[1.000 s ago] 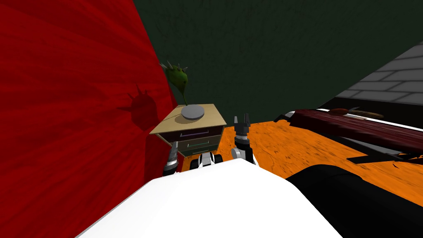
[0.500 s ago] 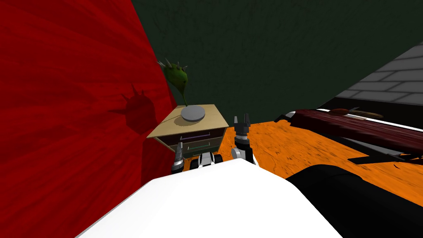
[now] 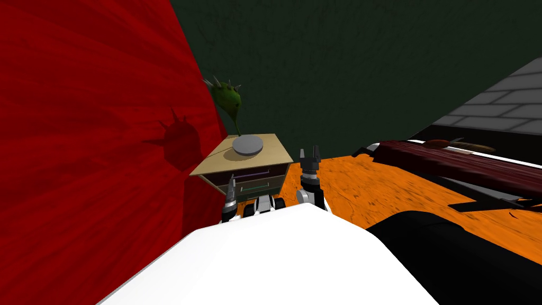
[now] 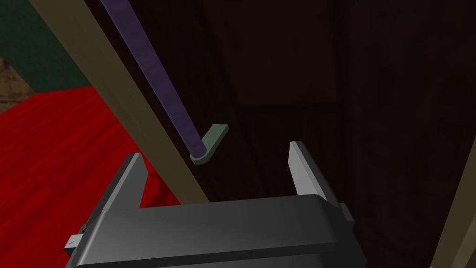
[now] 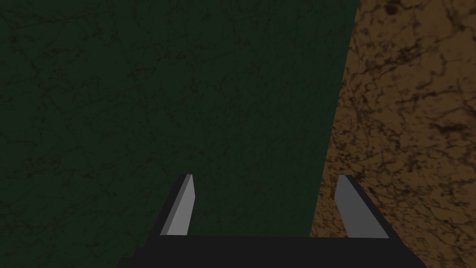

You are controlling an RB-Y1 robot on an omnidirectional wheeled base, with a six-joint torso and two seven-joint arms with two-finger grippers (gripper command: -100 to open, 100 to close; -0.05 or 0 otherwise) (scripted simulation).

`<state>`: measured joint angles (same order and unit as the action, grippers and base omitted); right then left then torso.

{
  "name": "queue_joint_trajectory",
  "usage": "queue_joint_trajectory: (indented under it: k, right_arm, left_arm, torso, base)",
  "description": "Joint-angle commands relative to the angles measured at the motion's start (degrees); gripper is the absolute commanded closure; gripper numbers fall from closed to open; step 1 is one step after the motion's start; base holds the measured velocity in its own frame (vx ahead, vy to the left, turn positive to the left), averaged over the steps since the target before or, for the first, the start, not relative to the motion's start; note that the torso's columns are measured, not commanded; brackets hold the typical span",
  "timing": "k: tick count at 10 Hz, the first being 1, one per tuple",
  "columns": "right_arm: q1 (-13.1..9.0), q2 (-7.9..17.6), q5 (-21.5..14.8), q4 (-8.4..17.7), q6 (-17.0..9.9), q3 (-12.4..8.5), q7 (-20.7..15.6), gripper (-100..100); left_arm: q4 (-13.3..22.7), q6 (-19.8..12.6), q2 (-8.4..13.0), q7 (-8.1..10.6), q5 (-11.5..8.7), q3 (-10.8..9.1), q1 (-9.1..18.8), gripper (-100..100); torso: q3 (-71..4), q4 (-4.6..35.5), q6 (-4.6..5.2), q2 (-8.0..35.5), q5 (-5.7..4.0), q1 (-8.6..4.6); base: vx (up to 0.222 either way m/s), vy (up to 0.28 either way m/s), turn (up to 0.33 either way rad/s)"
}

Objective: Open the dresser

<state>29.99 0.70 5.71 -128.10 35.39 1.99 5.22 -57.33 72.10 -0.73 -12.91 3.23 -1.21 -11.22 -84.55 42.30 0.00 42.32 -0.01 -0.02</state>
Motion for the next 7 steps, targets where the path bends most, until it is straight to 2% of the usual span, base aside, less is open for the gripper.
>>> queue_joint_trajectory:
  k: [1,2,3,7]
  right_arm:
    - [0.00,0.00,0.00,0.00,0.00,0.00,0.00,0]
    - [0.00,0.00,0.00,0.00,0.00,0.00,0.00,0]
    - [0.00,0.00,0.00,0.00,0.00,0.00,0.00,0]
    - [0.01,0.00,0.00,0.00,0.00,0.00,0.00,0]
  left_arm:
    - [-0.68,-2.79,0.16,0.06,-0.14,-0.27,2.04,-100]
    - [-0.98,-2.33,0.16,0.11,-0.09,-0.17,1.35,-100]
    - [0.28,-0.63,0.07,0.00,-0.07,-0.12,0.75,100]
    - [1.87,2.98,-0.08,-0.09,0.04,0.12,-1.39,100]
  torso:
    - [-0.02,-0.01,0.00,-0.04,0.00,0.01]
    - [-0.04,-0.02,-0.01,-0.05,0.01,0.03]
    - [-0.05,-0.03,0.00,-0.09,0.01,0.04]
    - [-0.21,-0.11,0.00,-0.33,0.04,0.11]
  base:
    - [-0.026,-0.003,0.016]
    - [-0.011,0.000,0.002]
    - [0.013,0.003,-0.028]
    - [0.024,0.005,-0.017]
